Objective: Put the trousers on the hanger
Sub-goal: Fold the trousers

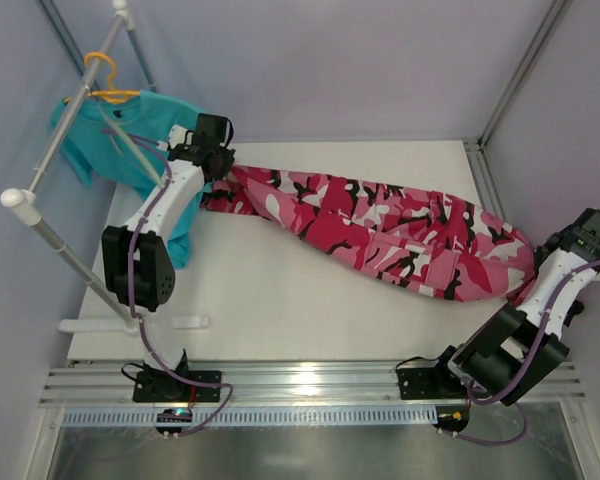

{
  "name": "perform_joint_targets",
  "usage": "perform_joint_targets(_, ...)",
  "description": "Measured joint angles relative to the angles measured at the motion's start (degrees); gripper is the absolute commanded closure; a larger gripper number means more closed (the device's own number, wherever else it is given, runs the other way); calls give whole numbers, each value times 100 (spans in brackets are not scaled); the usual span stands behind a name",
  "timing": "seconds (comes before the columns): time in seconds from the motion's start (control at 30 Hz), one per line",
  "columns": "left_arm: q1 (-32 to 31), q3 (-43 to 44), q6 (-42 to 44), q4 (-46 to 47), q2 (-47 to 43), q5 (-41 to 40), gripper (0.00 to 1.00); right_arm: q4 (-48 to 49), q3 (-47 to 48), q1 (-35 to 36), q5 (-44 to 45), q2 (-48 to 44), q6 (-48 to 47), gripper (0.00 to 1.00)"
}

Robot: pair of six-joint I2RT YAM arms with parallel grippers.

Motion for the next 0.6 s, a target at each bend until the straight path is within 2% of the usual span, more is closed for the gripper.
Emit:
perform_joint_targets(0.3, -44, 33, -315, -299, 44, -658, 100, 568, 208, 223, -308, 352, 376, 96)
perform_joint_targets(0.6, 275, 457, -581, -258, 505, -680, 100, 1412, 203, 369, -623, 756, 710, 96)
